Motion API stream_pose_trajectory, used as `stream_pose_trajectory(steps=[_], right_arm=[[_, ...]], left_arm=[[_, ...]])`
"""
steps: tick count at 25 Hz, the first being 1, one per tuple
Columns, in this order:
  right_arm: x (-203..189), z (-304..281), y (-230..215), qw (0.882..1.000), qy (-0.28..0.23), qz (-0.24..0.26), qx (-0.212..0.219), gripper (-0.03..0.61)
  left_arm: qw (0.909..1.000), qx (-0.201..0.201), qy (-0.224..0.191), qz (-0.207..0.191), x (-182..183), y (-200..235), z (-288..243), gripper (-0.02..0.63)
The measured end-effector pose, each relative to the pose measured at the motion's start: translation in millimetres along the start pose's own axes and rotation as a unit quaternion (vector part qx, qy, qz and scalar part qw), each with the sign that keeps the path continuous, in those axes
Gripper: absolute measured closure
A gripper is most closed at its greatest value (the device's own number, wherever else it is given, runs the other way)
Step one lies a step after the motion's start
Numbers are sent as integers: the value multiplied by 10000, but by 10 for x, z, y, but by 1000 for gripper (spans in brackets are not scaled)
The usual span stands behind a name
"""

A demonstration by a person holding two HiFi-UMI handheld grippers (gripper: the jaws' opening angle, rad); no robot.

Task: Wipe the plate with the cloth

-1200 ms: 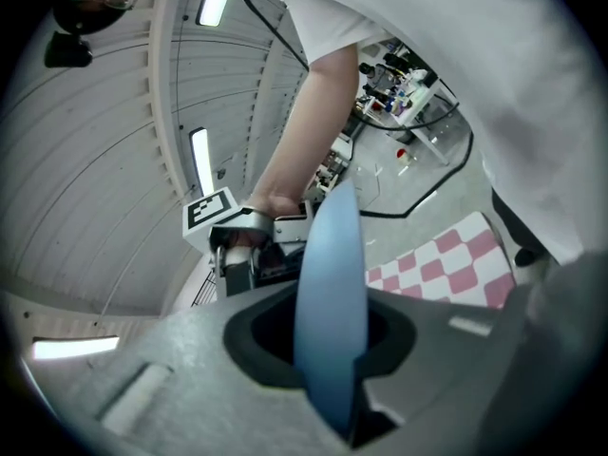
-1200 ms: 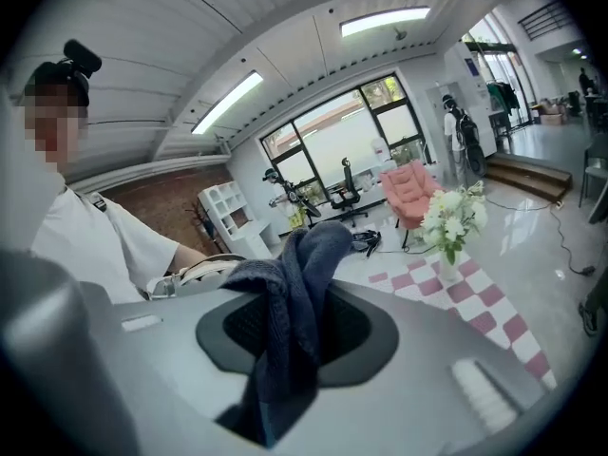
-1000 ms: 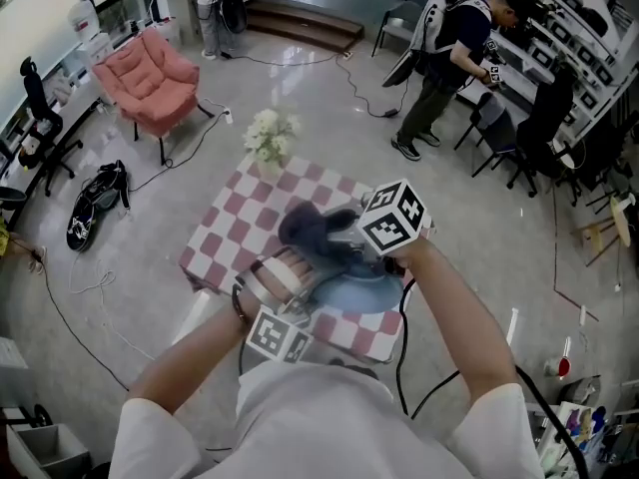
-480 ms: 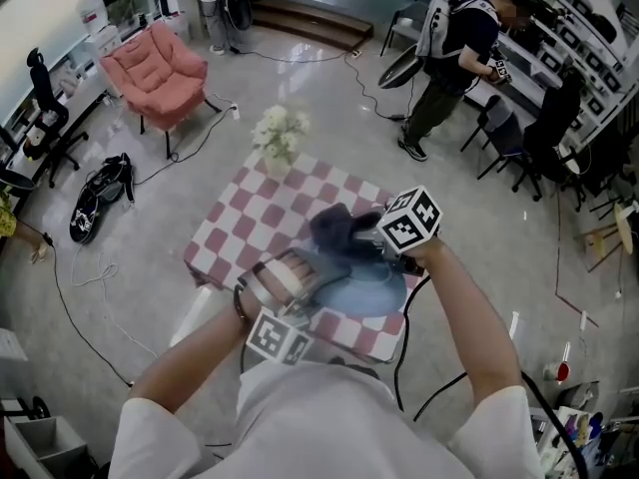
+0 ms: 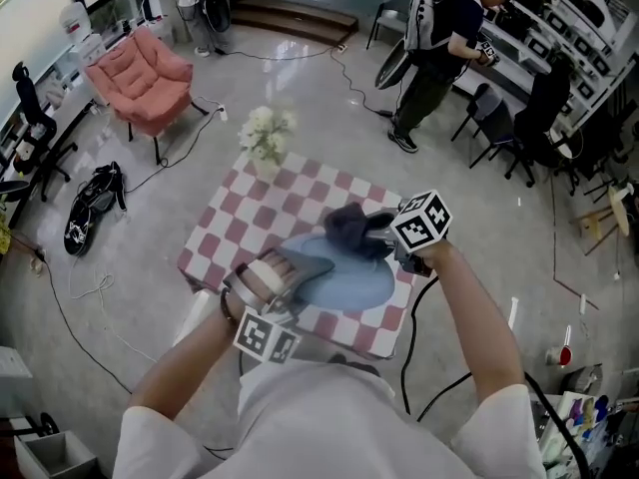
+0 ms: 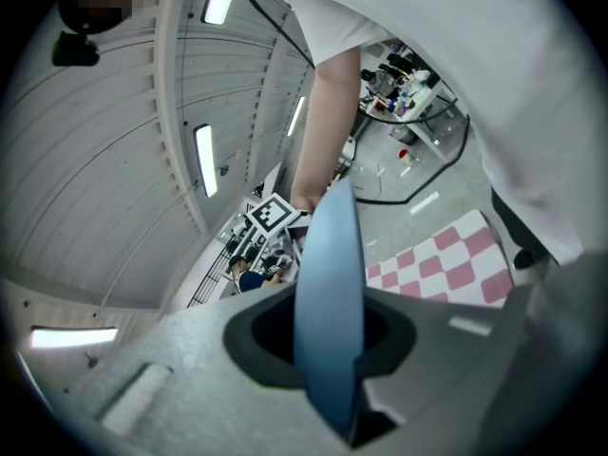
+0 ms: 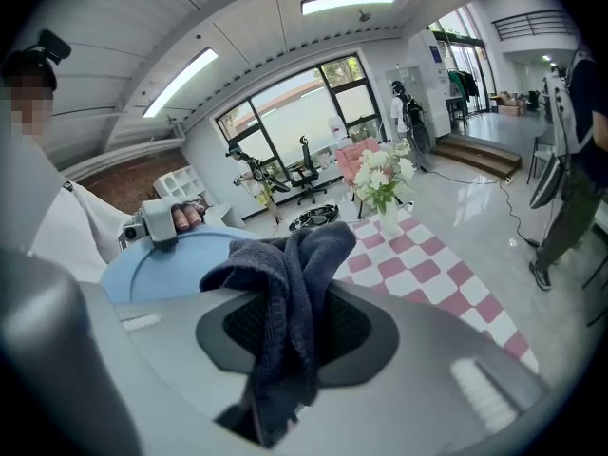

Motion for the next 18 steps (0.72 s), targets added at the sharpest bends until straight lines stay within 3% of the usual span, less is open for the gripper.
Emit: stream_pose_trajectory(steps=[5, 8, 12, 18], right_arm=[[-97, 133, -122, 9989, -441, -142, -65, 473], [-177, 173, -184, 9955, -914, -256, -37, 474], [-310, 192, -258, 9863, -1568, -512, 11, 474], [-396, 287, -294, 9787, -1980, -526, -144, 474]], left_arm=[[9992, 87, -139, 355, -41, 108, 34, 551], [9965, 151, -163, 801, -112, 214, 59, 549], [9852, 136, -194, 1696, -268, 355, 77, 546], [9678, 2, -260, 2503, -478, 505, 91, 549]])
Point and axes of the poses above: the fingertips, and each gripper's own axes: z backward along the fingers, y to its left, x out of its top, the point moved 10 cm from there along z, backward along the fingers, and after that the axes turned 10 degrees about x, right-handed, at the moved point
